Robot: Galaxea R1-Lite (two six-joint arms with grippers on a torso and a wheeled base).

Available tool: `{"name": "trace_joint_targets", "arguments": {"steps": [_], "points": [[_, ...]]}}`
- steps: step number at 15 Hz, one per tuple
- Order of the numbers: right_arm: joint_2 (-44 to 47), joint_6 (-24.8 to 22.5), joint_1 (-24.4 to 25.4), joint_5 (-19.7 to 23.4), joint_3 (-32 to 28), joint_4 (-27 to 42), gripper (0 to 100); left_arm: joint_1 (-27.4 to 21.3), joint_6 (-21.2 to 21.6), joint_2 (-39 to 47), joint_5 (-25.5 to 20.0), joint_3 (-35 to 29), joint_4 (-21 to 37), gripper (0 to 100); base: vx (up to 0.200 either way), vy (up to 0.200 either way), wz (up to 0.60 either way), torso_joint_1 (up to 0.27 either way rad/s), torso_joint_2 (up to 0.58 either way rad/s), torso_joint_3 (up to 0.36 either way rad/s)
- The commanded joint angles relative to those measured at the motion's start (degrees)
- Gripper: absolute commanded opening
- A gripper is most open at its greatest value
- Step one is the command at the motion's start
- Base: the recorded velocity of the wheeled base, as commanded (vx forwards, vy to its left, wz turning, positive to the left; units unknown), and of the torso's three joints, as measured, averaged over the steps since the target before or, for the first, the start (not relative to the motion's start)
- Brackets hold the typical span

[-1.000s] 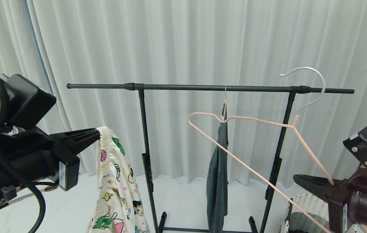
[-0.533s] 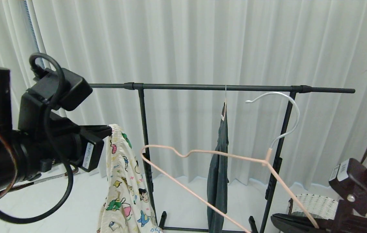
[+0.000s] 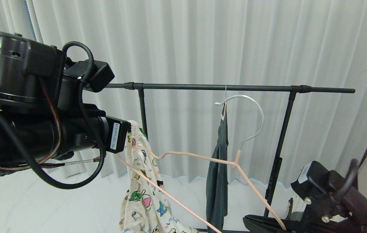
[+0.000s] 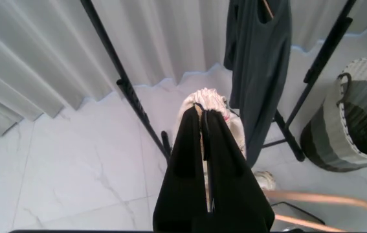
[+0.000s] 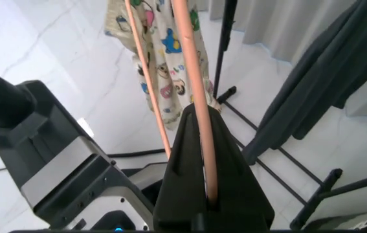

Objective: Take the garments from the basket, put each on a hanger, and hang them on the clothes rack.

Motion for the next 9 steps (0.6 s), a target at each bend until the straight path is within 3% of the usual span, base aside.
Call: {"name": "trace_joint_targets", "arguments": {"steps": [1,6,9], "points": [[1.6,0.1,-0.2,-0.1,-0.1,0.0,0,-0.1,0.0,1.0,0.4,-0.3,0.0,0,0.0,0.0,0.0,0.0,0.0,0.0],[0.5,-0.2,-1.6,-0.3,-0.1,0.3,0,-0.1,0.0,2.3,6.9,-0.5,-0.1,0,0.0,0.0,0.0,0.0,0.0,0.0],[1.0,-0.2,-2.0,-2.0,-0.1,0.3,0,-0.6,0.0,2.1,7.3,-0.6,-0.1,0,0.0,0.0,0.0,0.0,0.0,0.0]]}}
